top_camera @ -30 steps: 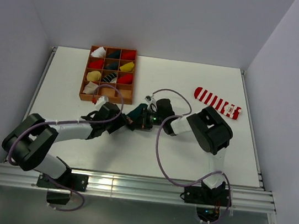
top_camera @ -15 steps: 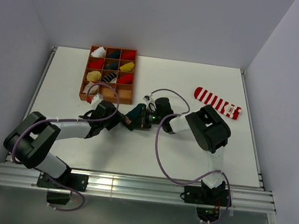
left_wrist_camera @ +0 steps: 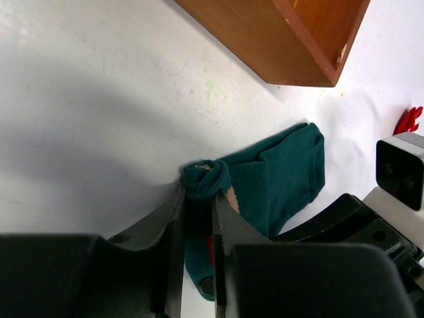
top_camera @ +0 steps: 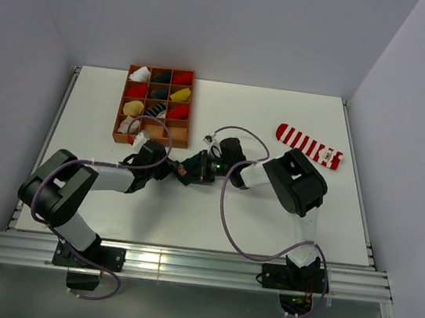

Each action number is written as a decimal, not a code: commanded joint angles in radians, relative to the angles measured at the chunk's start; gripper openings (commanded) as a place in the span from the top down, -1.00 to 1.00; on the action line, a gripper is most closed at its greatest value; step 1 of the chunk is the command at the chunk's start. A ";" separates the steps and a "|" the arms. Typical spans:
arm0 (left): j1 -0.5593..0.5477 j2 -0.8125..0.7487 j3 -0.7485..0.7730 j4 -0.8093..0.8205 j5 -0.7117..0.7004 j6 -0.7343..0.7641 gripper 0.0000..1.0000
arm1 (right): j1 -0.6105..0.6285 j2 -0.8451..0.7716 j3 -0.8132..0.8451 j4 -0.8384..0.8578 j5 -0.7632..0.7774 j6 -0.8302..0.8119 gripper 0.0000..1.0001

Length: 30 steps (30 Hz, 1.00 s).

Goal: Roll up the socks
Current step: Roll the sock at the center of the board.

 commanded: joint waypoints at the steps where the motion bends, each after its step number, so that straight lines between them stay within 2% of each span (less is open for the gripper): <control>1: 0.006 0.060 -0.005 -0.108 0.007 0.026 0.80 | 0.005 0.035 -0.030 -0.181 0.083 -0.066 0.88; 5: 0.001 0.049 0.012 -0.171 -0.010 0.044 0.89 | 0.007 -0.079 -0.071 -0.191 0.163 -0.112 0.42; 8: -0.008 0.029 0.036 -0.232 -0.036 0.073 0.93 | 0.017 -0.193 -0.109 -0.228 0.305 -0.172 0.23; 11: -0.025 0.012 0.061 -0.274 -0.062 0.087 0.92 | 0.060 -0.312 -0.162 -0.236 0.495 -0.226 0.13; 17: -0.081 0.006 0.133 -0.386 -0.116 0.115 0.92 | 0.218 -0.475 -0.221 -0.216 0.886 -0.350 0.08; 20: -0.095 0.011 0.145 -0.398 -0.115 0.115 0.92 | 0.319 -0.495 -0.225 -0.168 0.997 -0.423 0.02; 24: -0.103 0.017 0.157 -0.407 -0.108 0.116 0.92 | 0.395 -0.466 -0.191 -0.125 1.086 -0.500 -0.05; 30: -0.109 0.006 0.159 -0.413 -0.110 0.116 0.92 | 0.438 -0.387 -0.133 -0.104 1.098 -0.597 -0.10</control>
